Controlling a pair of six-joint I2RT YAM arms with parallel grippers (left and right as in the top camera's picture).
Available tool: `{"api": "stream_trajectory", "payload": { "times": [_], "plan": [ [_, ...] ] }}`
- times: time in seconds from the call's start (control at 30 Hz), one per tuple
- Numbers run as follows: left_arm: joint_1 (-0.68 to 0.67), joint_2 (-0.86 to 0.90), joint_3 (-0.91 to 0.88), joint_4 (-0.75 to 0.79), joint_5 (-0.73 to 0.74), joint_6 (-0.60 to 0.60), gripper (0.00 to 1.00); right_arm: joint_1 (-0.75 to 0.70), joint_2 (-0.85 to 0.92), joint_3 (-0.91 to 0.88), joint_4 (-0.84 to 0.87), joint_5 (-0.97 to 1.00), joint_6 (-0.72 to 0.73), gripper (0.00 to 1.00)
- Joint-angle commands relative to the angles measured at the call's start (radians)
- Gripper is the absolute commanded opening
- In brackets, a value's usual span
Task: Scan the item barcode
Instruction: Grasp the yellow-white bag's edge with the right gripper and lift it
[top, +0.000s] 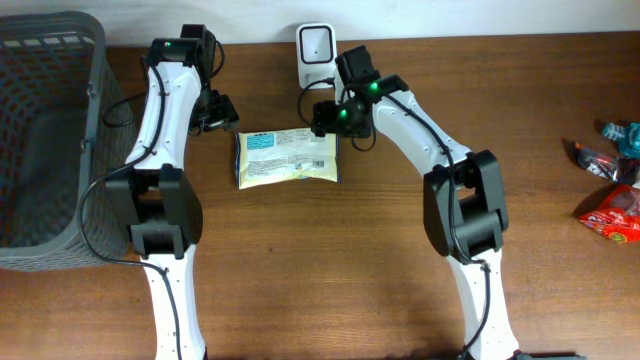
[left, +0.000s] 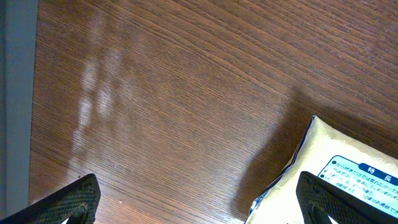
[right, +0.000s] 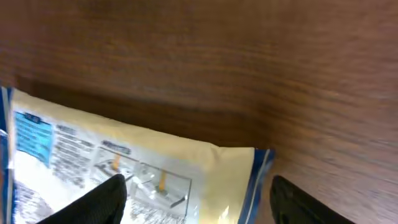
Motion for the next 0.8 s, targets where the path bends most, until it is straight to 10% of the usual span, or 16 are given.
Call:
{"api": "stream_trajectory", "payload": {
  "times": [0.0,0.1,0.2,0.57,0.77],
  "plan": [
    [0.0,0.008,-0.008,-0.001,0.004,-0.016,0.99,-0.004,0.048,-0.006,0.014,-0.112,0.005,0.71],
    [0.0,0.008,-0.008,-0.001,0.004,-0.016,0.99,0.003,0.058,-0.006,0.0,-0.113,0.005,0.58],
    [0.0,0.008,-0.008,-0.001,0.004,-0.016,0.99,0.003,0.062,-0.006,-0.003,-0.071,0.005,0.04],
    [0.0,0.008,-0.008,-0.001,0.004,-0.016,0.99,-0.089,0.033,0.102,-0.184,-0.047,-0.056,0.04],
    [0.0,0.008,-0.008,-0.001,0.004,-0.016,0.99,-0.099,0.032,0.614,-0.7,0.428,-0.026,0.04]
  ]
}}
